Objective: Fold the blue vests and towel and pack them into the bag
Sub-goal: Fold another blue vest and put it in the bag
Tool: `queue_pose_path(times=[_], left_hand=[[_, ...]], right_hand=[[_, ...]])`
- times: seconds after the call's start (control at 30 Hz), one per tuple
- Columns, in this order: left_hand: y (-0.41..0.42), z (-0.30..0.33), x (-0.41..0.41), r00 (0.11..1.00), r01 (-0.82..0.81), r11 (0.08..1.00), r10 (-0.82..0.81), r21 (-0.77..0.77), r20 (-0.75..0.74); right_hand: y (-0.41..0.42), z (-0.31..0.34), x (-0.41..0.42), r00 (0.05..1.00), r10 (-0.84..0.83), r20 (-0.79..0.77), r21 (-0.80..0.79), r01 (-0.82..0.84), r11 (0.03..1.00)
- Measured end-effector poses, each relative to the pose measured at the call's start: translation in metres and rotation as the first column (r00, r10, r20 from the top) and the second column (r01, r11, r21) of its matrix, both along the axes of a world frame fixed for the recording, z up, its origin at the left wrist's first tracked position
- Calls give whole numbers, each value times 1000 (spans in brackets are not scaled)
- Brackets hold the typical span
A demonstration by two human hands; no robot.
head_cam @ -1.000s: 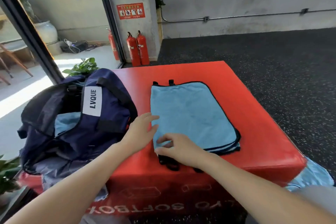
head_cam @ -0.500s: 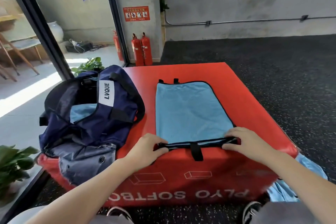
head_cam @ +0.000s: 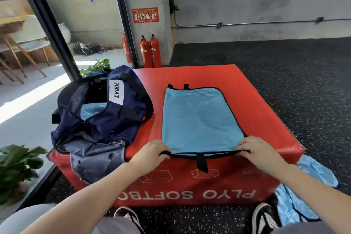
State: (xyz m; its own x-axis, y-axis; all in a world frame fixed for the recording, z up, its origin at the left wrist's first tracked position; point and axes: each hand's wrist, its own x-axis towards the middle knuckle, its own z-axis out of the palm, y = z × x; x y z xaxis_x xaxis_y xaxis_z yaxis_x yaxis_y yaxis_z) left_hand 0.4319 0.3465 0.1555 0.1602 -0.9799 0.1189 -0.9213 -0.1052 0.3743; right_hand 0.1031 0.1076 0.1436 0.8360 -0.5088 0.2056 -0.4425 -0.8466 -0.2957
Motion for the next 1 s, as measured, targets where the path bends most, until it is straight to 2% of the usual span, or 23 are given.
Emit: queue_pose_path(times=[0.07, 0.17, 0.3, 0.43, 0.5, 0.63, 0.8, 1.0], left_hand=[[4, 3, -2, 1000, -13, 999, 13, -39, -7], [7, 9, -5, 998, -52, 996, 49, -73, -38], [9, 34, -16, 943, -177, 982, 152, -61, -296], [5, 55, -16, 893, -217, 971, 158, -96, -422], [-1, 63, -11, 862, -248, 961, 161, -124, -481], [-19, 70, -2, 818, -356, 921, 225, -160, -529], [-54, 66, 21, 805, -438, 885, 308, -158, -507], [-95, 54, 50, 817, -481, 869, 396, -118, -420]], right_hand=[[-4, 2, 0, 1000, 17, -26, 1, -17, 1000], [-1, 15, -1, 999, 30, -45, 90, -26, 996], [4, 44, -6, 995, -55, -84, 311, 79, 947], [2, 73, -7, 999, -48, 6, 551, 37, 833], [-3, 82, -4, 996, -72, 43, 606, 32, 795], [-23, 88, 13, 983, -143, 115, 592, 48, 805], [-54, 86, 45, 964, -211, 162, 582, 79, 810], [-94, 77, 83, 967, -213, 139, 557, 102, 824]])
